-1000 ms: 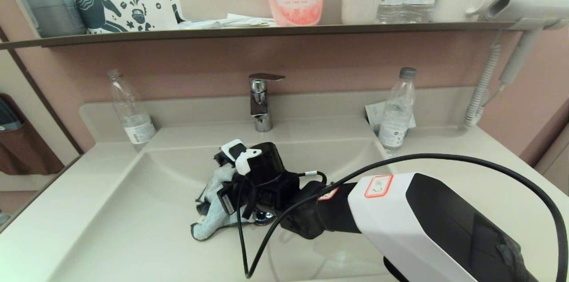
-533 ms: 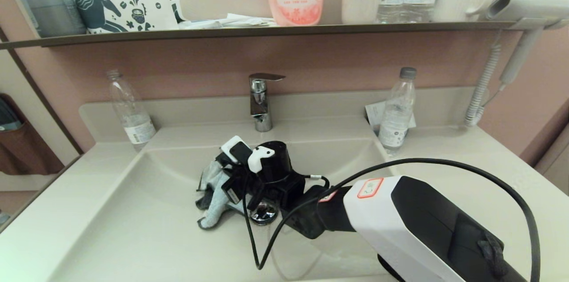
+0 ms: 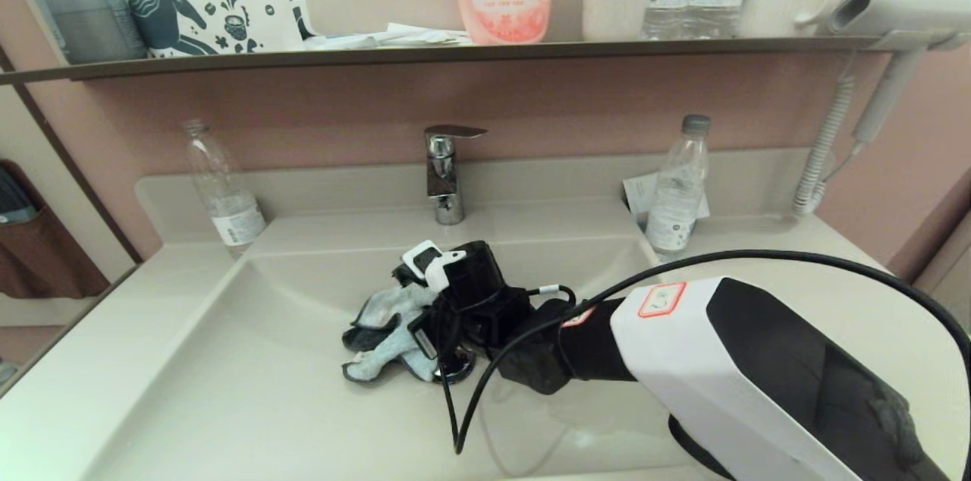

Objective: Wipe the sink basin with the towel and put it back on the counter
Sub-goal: Wipe the sink

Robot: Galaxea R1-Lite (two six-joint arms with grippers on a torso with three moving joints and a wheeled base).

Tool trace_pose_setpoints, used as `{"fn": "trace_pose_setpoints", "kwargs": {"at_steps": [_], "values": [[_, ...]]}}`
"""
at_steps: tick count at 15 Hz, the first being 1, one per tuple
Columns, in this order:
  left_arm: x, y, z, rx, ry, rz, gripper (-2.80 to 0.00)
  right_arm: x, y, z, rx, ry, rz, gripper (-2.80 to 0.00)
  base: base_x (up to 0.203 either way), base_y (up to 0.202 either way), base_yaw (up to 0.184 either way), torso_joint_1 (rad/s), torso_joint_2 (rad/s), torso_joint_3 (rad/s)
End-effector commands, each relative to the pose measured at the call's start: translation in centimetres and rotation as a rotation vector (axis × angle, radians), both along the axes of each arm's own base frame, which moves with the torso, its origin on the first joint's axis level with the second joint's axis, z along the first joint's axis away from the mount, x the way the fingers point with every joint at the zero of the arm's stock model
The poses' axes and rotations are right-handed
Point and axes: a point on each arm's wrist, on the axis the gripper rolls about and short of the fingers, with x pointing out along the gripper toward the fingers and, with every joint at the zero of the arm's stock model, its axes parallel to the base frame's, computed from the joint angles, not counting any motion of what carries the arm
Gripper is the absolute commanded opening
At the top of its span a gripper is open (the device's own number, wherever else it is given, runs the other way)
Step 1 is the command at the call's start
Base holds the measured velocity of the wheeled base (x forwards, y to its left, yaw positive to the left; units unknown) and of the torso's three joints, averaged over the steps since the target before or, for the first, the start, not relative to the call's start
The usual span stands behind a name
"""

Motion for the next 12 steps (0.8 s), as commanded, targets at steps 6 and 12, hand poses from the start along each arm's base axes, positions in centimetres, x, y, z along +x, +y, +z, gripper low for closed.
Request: {"fn": "trace_pose_setpoints", "kwargs": {"at_steps": [6, 12], "values": [[0.0, 0.0, 0.0, 0.000, 0.000, 0.000, -2.80, 0.3, -3.4, 1.6, -0.237, 0.071, -0.218, -2.80, 0.000, 0.000, 0.000, 0.000, 0.00, 0.000], [0.0, 0.0, 0.0, 0.000, 0.000, 0.000, -2.80, -1.3, -9.7, 6.9, -0.425, 0.154, -0.458, -2.80, 0.000, 0.000, 0.000, 0.000, 0.00, 0.000]]}}
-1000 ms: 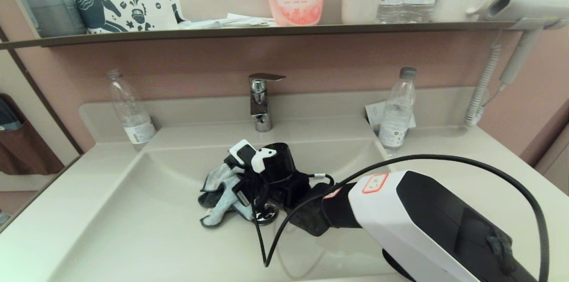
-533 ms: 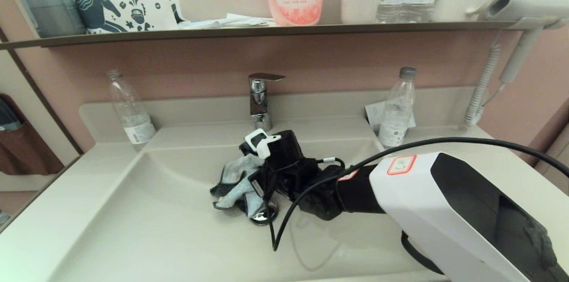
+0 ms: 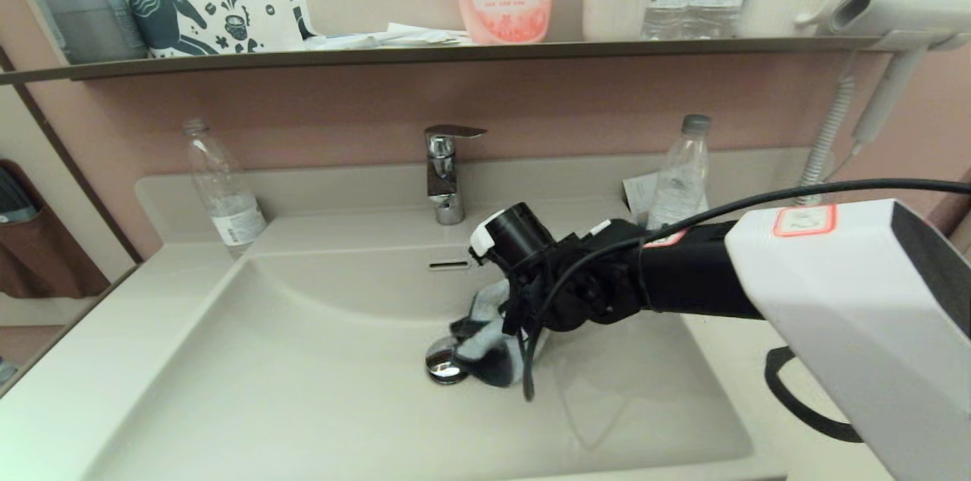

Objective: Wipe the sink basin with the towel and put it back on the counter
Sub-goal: Wipe the sink

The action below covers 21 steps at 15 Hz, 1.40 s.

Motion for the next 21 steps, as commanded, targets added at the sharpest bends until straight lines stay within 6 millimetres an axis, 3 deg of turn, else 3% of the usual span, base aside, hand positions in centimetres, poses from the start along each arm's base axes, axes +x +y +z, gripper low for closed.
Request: {"fn": "trace_pose_setpoints", "kwargs": {"at_steps": [1, 5, 8, 11, 17, 21], "values": [[0.0, 0.0, 0.0, 0.000, -0.001, 0.000, -2.80, -0.7, -2.6, 2.9, -0.047, -0.008, -0.079, -2.80, 0.000, 0.000, 0.000, 0.000, 0.00, 0.000], [0.0, 0.0, 0.0, 0.000, -0.001, 0.000, -2.80, -3.2, -7.5, 5.9, -0.150, 0.098, -0.246, -2.80, 0.000, 0.000, 0.000, 0.000, 0.00, 0.000], [0.0, 0.0, 0.0, 0.000, -0.001, 0.000, -2.80, -4.0, -11.4, 7.8, -0.150, 0.120, -0.362, -2.80, 0.000, 0.000, 0.000, 0.000, 0.00, 0.000], [0.0, 0.0, 0.0, 0.000, -0.001, 0.000, -2.80, -4.8, -14.0, 8.2, -0.224, 0.172, -0.423, -2.80, 0.000, 0.000, 0.000, 0.000, 0.00, 0.000], [0.0, 0.0, 0.0, 0.000, -0.001, 0.000, -2.80, -9.4, -10.4, 8.5, -0.239, 0.272, -0.310, -2.80, 0.000, 0.000, 0.000, 0.000, 0.00, 0.000], [0.0, 0.0, 0.0, 0.000, -0.001, 0.000, -2.80, -14.5, -8.0, 10.2, -0.202, 0.406, -0.164, -2.80, 0.000, 0.000, 0.000, 0.000, 0.00, 0.000]]}}
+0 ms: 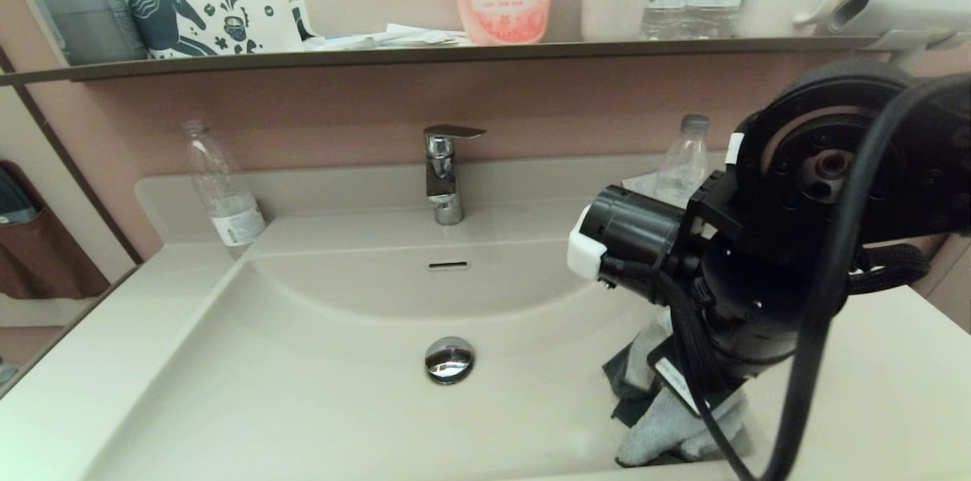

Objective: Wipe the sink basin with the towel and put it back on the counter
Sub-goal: Wipe the sink

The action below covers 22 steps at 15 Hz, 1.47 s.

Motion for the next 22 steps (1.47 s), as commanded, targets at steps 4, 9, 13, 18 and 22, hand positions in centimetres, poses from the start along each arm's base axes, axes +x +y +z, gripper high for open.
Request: {"fn": "trace_pose_setpoints", "kwargs": {"at_steps": [4, 9, 13, 18, 22], "values": [[0.0, 0.0, 0.0, 0.000, 0.000, 0.000, -2.80, -3.1, 0.7, 0.7, -0.009, 0.065, 0.039, -2.80, 0.000, 0.000, 0.000, 0.000, 0.00, 0.000], [0.0, 0.0, 0.0, 0.000, 0.000, 0.000, -2.80, 0.1, 1.0, -2.0, -0.057, 0.093, -0.074, -2.80, 0.000, 0.000, 0.000, 0.000, 0.00, 0.000], [0.0, 0.0, 0.0, 0.000, 0.000, 0.000, -2.80, 2.8, 1.5, -5.3, -0.156, 0.100, -0.135, -2.80, 0.000, 0.000, 0.000, 0.000, 0.00, 0.000], [0.0, 0.0, 0.0, 0.000, 0.000, 0.000, -2.80, 7.2, 1.5, -7.7, -0.152, 0.063, -0.187, -2.80, 0.000, 0.000, 0.000, 0.000, 0.00, 0.000], [0.0, 0.0, 0.0, 0.000, 0.000, 0.000, -2.80, 11.0, 1.7, -9.0, -0.018, -0.068, -0.204, -2.80, 0.000, 0.000, 0.000, 0.000, 0.00, 0.000]]}}
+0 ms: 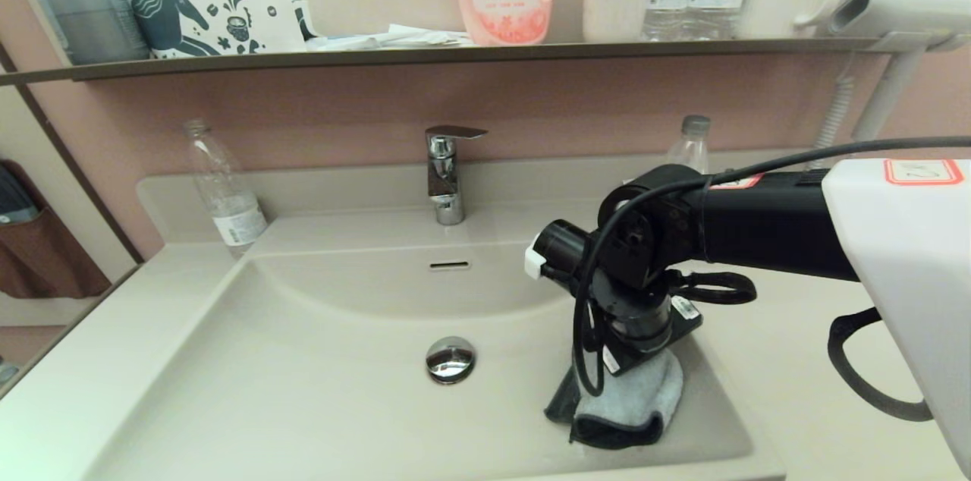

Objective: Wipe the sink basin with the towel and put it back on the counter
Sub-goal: Wipe the sink

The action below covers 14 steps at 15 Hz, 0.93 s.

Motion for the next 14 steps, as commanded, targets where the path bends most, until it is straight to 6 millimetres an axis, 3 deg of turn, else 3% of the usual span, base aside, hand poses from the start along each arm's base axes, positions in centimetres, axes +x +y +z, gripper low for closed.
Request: {"fn": "trace_pose_setpoints", "kwargs": {"at_steps": [1, 9, 12, 14], "values": [[0.0, 0.0, 0.0, -0.001, 0.000, 0.000, -2.80, 1.6, -0.2, -1.0, 0.020, -0.034, -0.014, -2.80, 0.000, 0.000, 0.000, 0.000, 0.00, 0.000], [0.0, 0.0, 0.0, -0.001, 0.000, 0.000, -2.80, 8.1, -3.1, 0.7, 0.100, -0.375, -0.057, -2.80, 0.000, 0.000, 0.000, 0.000, 0.00, 0.000], [0.0, 0.0, 0.0, -0.001, 0.000, 0.000, -2.80, 7.2, -3.4, 2.4, 0.113, -0.391, -0.052, -2.80, 0.000, 0.000, 0.000, 0.000, 0.00, 0.000], [0.0, 0.0, 0.0, -0.001, 0.000, 0.000, -2.80, 5.4, -3.8, 5.1, 0.124, -0.404, -0.039, -2.80, 0.000, 0.000, 0.000, 0.000, 0.00, 0.000]]}}
